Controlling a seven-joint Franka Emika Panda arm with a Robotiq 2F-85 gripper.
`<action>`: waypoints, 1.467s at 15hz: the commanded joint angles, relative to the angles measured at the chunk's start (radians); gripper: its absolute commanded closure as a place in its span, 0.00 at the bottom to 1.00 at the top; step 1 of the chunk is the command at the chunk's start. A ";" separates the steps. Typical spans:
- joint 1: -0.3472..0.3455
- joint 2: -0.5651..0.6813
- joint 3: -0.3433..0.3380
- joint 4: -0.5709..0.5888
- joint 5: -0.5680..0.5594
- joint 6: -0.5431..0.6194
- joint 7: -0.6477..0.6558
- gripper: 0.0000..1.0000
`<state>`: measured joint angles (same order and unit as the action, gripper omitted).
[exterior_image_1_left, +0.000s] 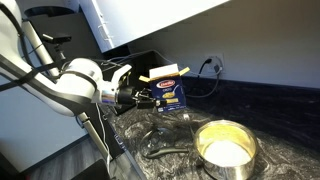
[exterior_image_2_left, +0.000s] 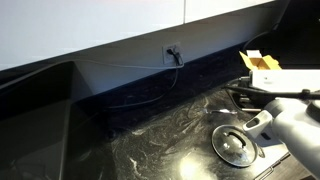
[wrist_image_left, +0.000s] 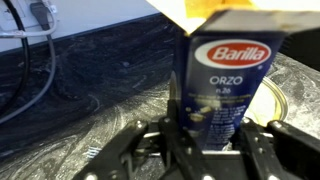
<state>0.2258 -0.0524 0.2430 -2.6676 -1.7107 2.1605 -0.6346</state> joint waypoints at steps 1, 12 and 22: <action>0.033 0.067 0.027 0.021 -0.103 -0.077 0.125 0.82; 0.056 0.204 0.047 0.043 -0.239 -0.074 0.267 0.82; 0.156 0.416 0.090 0.209 -0.419 -0.267 0.213 0.82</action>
<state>0.3633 0.3044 0.3314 -2.5185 -2.0820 1.9330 -0.3908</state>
